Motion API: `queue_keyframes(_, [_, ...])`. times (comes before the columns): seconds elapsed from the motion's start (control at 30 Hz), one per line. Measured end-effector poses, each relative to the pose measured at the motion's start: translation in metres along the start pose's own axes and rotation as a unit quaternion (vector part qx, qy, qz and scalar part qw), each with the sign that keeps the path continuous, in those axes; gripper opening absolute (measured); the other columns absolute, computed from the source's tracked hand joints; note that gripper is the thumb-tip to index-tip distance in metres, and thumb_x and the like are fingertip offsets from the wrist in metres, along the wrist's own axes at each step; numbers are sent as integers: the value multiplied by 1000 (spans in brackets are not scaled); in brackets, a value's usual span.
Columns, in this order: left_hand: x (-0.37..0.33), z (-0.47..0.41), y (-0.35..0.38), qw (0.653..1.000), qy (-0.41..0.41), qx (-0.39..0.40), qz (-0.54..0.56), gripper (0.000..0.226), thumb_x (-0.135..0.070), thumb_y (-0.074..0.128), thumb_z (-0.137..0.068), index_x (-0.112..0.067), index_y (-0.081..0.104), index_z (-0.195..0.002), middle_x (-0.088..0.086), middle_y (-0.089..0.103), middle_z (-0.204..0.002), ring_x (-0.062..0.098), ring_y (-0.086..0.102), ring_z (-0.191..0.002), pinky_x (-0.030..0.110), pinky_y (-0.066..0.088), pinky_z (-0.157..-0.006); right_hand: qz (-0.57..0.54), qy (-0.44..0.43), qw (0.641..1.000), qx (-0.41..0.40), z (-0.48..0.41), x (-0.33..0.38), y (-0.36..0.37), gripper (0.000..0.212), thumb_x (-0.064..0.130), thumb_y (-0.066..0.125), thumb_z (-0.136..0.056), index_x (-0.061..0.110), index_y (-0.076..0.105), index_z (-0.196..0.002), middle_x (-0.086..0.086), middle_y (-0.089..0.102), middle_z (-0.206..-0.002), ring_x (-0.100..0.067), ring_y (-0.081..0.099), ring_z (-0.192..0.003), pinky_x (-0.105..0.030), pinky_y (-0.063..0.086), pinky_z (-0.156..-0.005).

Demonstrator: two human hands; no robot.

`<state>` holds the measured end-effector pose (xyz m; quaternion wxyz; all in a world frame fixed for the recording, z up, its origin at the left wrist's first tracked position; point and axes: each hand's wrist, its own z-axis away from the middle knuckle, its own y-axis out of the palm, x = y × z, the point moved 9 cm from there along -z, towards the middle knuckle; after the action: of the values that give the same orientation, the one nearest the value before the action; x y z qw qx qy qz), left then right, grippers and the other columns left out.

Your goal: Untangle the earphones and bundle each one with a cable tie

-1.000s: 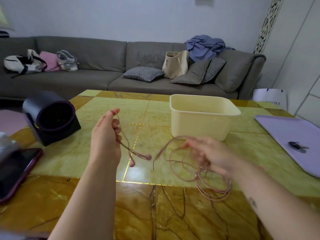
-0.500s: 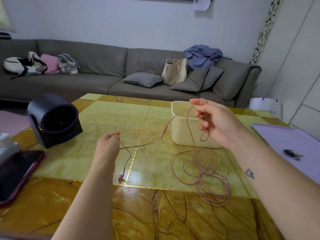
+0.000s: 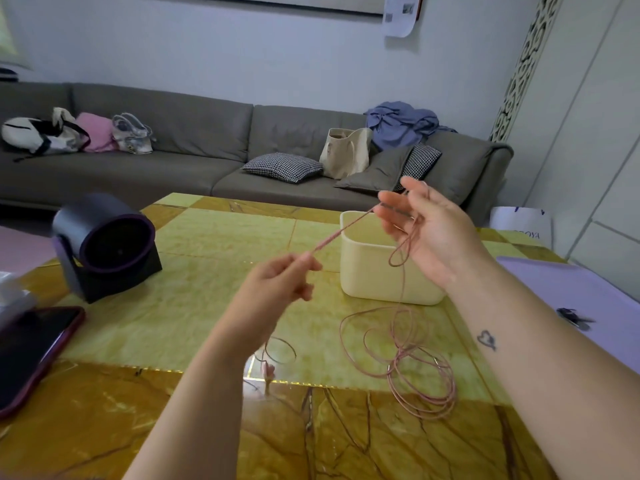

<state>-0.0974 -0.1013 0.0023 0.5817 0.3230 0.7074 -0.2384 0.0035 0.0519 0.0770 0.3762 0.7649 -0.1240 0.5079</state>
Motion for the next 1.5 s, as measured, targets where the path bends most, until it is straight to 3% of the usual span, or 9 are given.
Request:
queue_keyframes(0.23, [-8,1,-58,986,10,-167,25,24,-41,65,-82,-25,68,-65,-11,57,-61,10,54,-70,33,44,-89,53,-91,981,-165,-9,-3,-57,25,10,31,-103,17,54,-98,-6,67,-86,-13,67,-72,-24,55,-71])
queue_keyframes(0.37, [-4,2,-43,991,-25,-99,81,16,-17,51,-95,-12,63,-85,-3,42,-66,4,40,-46,23,56,-66,135,-137,960,-201,-10,-1,-72,26,9,28,-103,13,54,-110,-1,66,-86,-10,66,-75,-22,54,-73])
queue_keyframes(0.63, [14,3,-49,976,-99,-76,-180,18,-25,57,-93,-19,71,-83,-1,55,-70,13,43,-57,29,45,-67,259,-192,889,-324,0,10,-124,36,14,31,-101,13,59,-122,1,60,-111,-13,58,-104,-27,49,-89])
queue_keyframes(0.8, [11,8,-45,945,-74,-90,-304,17,-22,52,-95,-18,68,-88,3,52,-66,9,42,-43,17,34,-36,330,-192,847,-369,7,15,-135,38,15,29,-102,12,59,-124,-7,47,-135,-13,47,-118,-9,30,-85])
queue_keyframes(0.93, [5,3,-51,980,-60,-138,-127,19,-21,52,-96,-12,68,-93,0,44,-64,6,43,-44,17,47,-54,308,-114,851,-409,11,0,-161,36,18,33,-99,9,66,-111,-8,59,-119,-20,54,-111,-25,38,-86])
queue_keyframes(1.07, [6,3,-46,983,-77,-120,115,19,-19,50,-97,-12,65,-88,-5,40,-61,3,29,-41,17,35,-50,253,158,919,-256,-4,-61,-177,40,22,32,-100,0,64,-91,-5,64,-57,-16,64,-52,-23,49,-54])
queue_keyframes(1.17, [-11,1,-50,937,-2,-124,327,23,-14,47,-97,-15,66,-85,-6,52,-66,1,28,-40,9,33,-45,346,276,882,-160,7,-82,-181,43,25,33,-97,7,69,-82,-2,60,-60,-19,53,-62,-38,42,-77])
queue_keyframes(1.3, [-18,5,-78,893,89,-205,390,28,-9,45,-97,-21,69,-91,-10,70,-90,1,34,-44,10,38,-55,297,250,904,-182,11,-84,-194,42,28,33,-101,10,67,-84,2,31,-59,-11,30,-43,-22,25,-45])
queue_keyframes(1.5, [-15,8,-72,908,78,-239,334,28,-3,44,-97,-22,64,-103,-9,71,-104,0,37,-45,11,40,-52,312,205,896,-239,10,-90,-210,22,11,45,-99,3,56,-81,-2,56,-50,-6,42,-26,-17,29,-35])
